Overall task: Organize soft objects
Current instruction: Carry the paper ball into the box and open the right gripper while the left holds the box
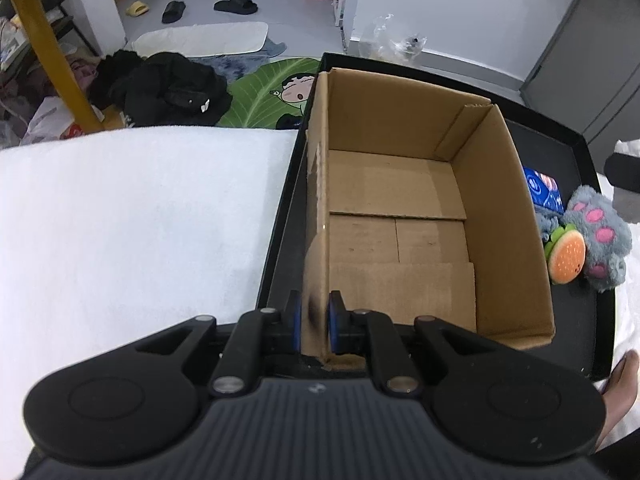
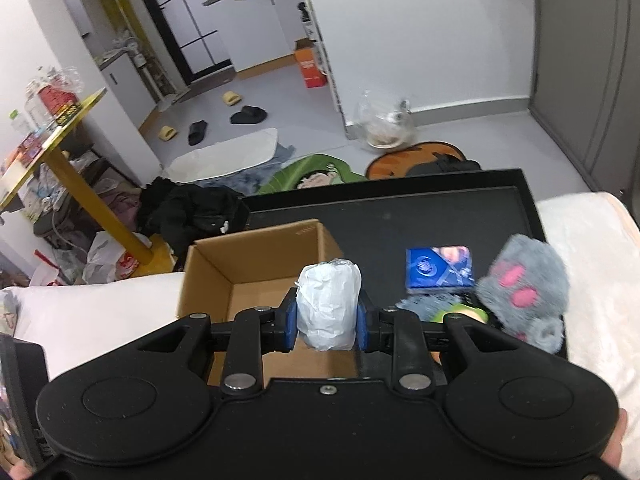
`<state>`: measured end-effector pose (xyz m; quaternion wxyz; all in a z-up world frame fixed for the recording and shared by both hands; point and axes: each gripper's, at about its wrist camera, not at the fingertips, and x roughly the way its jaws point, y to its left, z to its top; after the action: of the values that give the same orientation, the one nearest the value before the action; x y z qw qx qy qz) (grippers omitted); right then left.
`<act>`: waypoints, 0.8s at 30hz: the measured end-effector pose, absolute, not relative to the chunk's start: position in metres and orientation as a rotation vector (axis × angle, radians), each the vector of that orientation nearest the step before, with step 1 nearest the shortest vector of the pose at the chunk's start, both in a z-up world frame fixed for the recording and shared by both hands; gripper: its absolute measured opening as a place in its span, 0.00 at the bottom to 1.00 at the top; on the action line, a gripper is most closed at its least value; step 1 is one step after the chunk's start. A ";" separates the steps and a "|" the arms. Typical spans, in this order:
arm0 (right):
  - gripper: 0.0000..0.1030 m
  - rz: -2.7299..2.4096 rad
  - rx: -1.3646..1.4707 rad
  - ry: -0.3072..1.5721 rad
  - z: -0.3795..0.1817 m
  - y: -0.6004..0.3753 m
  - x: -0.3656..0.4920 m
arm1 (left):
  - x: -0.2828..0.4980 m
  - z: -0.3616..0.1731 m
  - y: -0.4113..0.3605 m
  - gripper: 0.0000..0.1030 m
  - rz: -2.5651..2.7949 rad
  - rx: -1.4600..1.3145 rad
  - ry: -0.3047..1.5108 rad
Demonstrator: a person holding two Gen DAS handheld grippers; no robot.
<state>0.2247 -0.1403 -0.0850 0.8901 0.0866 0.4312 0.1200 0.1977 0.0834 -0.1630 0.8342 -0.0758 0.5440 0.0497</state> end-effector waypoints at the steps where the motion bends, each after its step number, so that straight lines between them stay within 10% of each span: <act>1: 0.27 0.266 0.187 0.889 -0.084 -0.137 0.226 | 0.198 -0.163 0.085 0.11 0.106 -0.171 1.149; 18: 0.28 0.392 0.168 0.916 -0.093 -0.070 0.248 | 0.192 -0.161 0.100 0.10 0.140 -0.257 1.077; 24: 0.57 0.401 0.167 0.884 -0.086 -0.060 0.251 | 0.194 -0.163 0.103 0.10 0.141 -0.272 1.074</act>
<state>0.2515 -0.0602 -0.0865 0.8811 0.0801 0.4245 0.1927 0.1940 0.1026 -0.1631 0.8480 -0.1290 0.5097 0.0668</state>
